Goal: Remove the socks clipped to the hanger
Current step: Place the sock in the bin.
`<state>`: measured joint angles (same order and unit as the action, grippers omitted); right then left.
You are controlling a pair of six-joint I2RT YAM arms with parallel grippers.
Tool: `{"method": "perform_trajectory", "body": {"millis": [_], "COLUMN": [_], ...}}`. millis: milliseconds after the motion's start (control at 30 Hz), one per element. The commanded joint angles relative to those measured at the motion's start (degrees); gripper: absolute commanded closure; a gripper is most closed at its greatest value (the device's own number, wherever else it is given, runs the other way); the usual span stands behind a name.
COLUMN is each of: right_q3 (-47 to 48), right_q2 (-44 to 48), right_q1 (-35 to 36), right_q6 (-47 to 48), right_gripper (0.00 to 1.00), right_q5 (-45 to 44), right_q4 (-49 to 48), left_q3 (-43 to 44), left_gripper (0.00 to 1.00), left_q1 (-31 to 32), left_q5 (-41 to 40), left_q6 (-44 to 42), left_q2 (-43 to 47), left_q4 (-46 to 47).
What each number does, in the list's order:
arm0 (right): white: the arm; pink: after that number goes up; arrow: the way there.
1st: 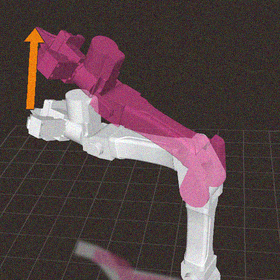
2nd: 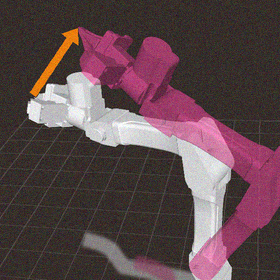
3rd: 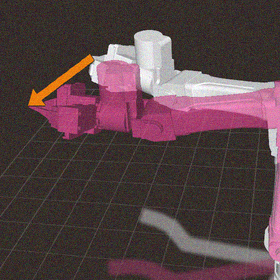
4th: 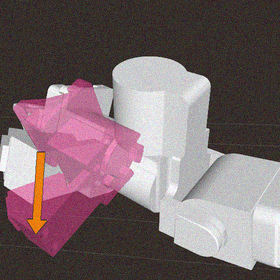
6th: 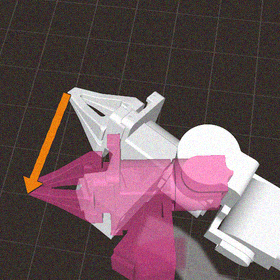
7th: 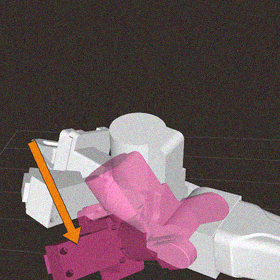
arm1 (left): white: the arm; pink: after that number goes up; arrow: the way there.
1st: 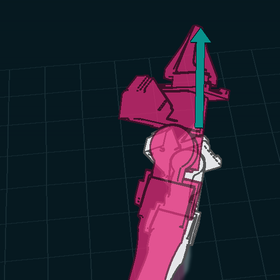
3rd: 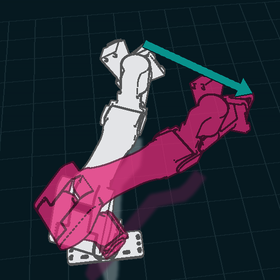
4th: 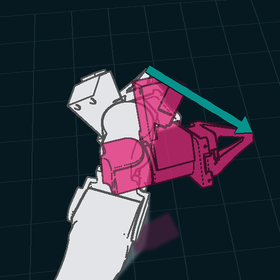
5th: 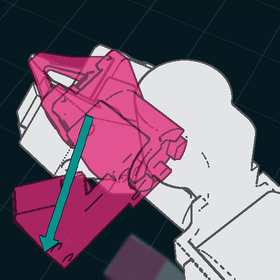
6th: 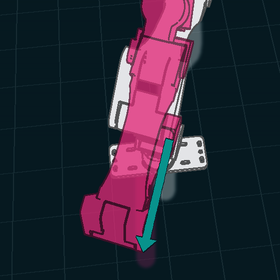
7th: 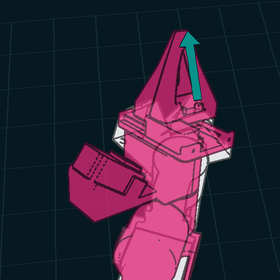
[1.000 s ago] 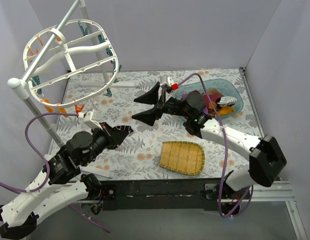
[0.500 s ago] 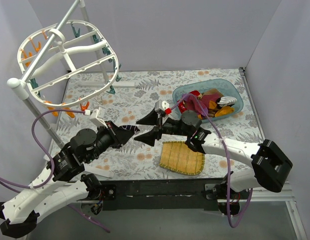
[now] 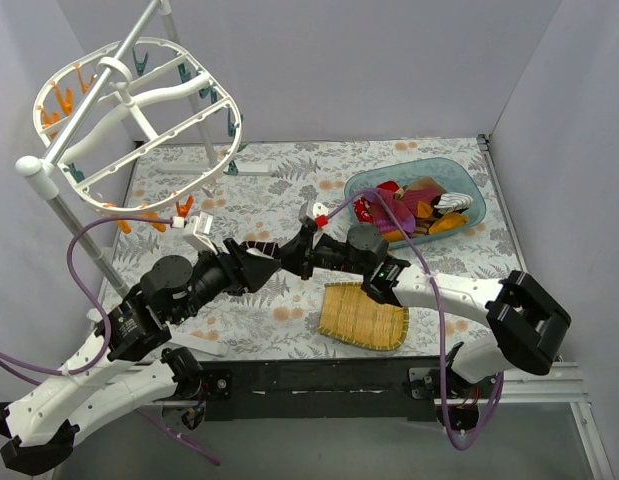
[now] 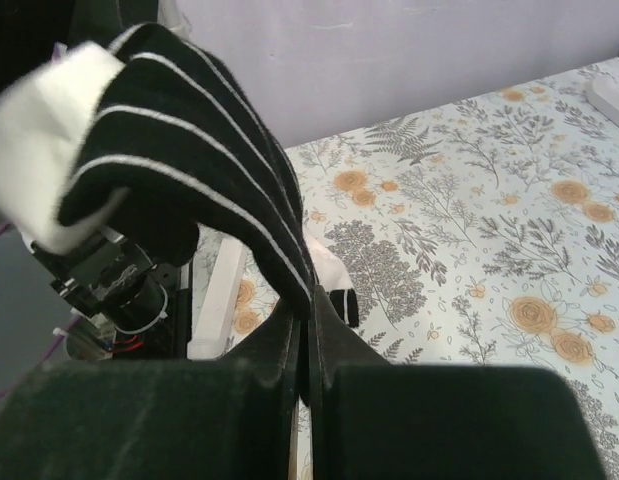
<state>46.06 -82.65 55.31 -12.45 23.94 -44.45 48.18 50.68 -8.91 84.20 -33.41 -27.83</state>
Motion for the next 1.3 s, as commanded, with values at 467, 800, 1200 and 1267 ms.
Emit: {"method": "perform_trajectory", "body": {"millis": [467, 800, 1200, 1267], "right_q3": [-4.9, 5.3, 10.5, 10.0], "right_q2": [24.2, 13.2, -5.1, -6.3], "right_q1": [-26.0, -49.6, -53.4, -53.5], "right_q6": [-10.0, -14.4, -12.5, -12.4], "right_gripper": [0.99, 0.99, 0.97, 0.9], "right_q5": [-20.1, -13.5, -17.7, -18.8], "right_q4": [28.3, 37.1, 41.6, 41.6], "left_q3": [-2.7, -4.7, -4.2, -4.0], "left_gripper": [0.16, 0.16, 0.16, 0.16], "left_q1": [-0.3, -0.3, -0.3, -0.3], "left_q5": [4.5, 8.7, 8.8, 8.8], "left_q6": [-2.5, -2.2, -2.6, -2.8], "left_q2": [0.8, -1.0, -1.3, -1.6], "left_q4": [6.6, 10.3, 10.3, 10.2]}}
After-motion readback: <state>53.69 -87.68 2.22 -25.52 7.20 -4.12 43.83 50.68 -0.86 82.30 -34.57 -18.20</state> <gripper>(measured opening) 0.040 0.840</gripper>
